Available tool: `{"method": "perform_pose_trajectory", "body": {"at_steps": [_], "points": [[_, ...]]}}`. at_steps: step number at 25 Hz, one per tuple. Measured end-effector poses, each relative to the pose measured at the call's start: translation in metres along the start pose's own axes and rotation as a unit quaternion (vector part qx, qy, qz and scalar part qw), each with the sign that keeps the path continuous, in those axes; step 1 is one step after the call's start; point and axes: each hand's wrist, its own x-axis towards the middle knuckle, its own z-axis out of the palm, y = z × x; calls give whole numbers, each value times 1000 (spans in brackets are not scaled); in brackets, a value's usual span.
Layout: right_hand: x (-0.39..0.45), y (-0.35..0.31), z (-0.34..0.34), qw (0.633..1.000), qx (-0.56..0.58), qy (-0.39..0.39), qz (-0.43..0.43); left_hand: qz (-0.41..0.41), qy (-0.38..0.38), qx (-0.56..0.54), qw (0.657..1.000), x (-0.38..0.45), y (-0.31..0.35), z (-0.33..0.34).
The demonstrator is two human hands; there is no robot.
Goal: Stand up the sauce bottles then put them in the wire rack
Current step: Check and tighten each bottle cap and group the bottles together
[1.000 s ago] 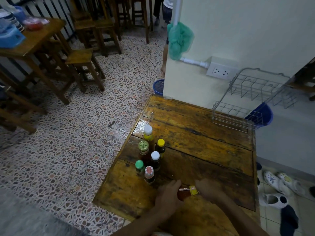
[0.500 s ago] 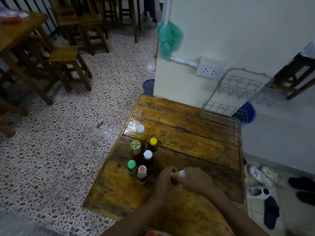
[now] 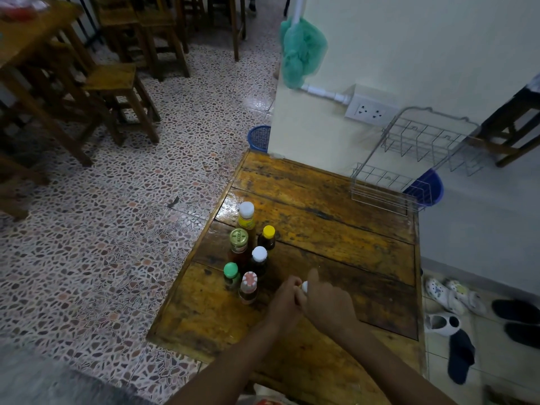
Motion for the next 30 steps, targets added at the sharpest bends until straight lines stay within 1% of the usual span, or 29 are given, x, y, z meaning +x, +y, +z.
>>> {"method": "perform_pose_trajectory", "body": {"at_steps": [4,10,13,14,16,18,20,23,25,28,30], "points": [[2,0,2,996,90,-29,-2,-9,4,-5,1000,0,-4,0],[3,3,6,993,115,-31,-12,-27,0,-46,999,-2,-5,4],[4,5,6,992,126,-28,-16,-37,-11,-11,999,-3,-3,1],[4,7,6,989,142,-29,-15,-57,-23,-4,998,-5,-6,-1],[1,11,9,981,190,-29,-8,-128,-56,-2,990,-19,-14,-4],[1,15,10,976,215,-32,-16,-172,-62,8,983,-42,-30,-11],[0,20,11,972,232,-38,-28,-173,-29,5,985,-64,-51,-25],[-3,31,19,962,266,-37,-39,-201,67,14,977,-90,-71,-52],[-4,37,27,959,277,-38,-52,-200,126,16,971,-95,-73,-65],[-2,40,39,958,281,-36,-56,-166,173,-8,971,-90,-64,-75],[2,39,47,960,272,-49,-39,-141,181,-20,973,-86,-58,-78]]}}
